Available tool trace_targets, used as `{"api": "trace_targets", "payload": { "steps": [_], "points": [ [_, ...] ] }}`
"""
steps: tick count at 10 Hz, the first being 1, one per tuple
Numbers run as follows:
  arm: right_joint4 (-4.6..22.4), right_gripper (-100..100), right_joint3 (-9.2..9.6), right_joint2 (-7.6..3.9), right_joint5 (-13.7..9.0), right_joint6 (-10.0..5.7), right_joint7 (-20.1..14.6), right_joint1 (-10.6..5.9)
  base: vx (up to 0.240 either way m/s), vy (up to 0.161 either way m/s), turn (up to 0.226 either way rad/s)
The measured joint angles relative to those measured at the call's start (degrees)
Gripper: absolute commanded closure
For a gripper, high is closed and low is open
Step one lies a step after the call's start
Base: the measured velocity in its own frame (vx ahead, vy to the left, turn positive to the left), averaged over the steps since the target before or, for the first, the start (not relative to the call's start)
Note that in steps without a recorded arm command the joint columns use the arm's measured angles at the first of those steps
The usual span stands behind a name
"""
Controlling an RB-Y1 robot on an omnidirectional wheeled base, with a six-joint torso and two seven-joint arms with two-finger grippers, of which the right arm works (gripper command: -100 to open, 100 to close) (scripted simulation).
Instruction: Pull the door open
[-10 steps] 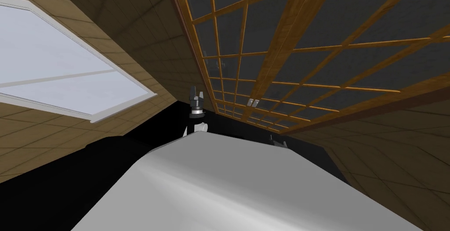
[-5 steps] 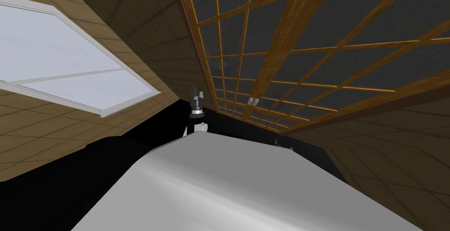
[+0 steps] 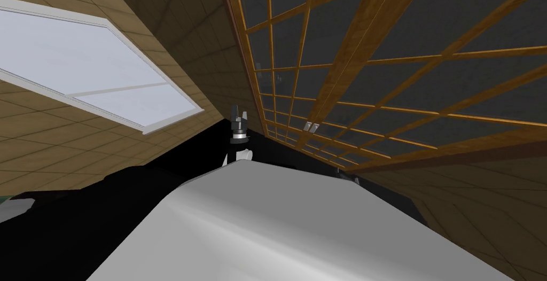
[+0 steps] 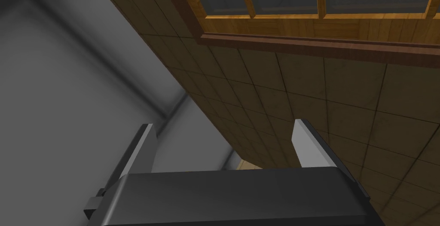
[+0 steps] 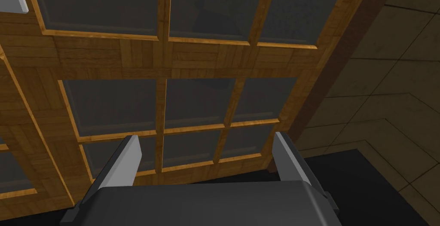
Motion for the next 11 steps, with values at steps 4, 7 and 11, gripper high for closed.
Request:
{"api": "trace_targets", "payload": {
  "steps": [4,7,11],
  "points": [
    [0.61,-100,-0.17,0.59,0.06,-0.12,-0.36,-2.57,0.109,-0.013,0.095],
    [1.03,-100,0.10,1.39,0.45,-0.55,-0.97,-5.54,0.152,-0.037,0.138],
    [-1.25,-100,0.19,1.95,0.65,-0.04,-0.42,-8.01,0.167,-0.026,0.101]
  ]
}}
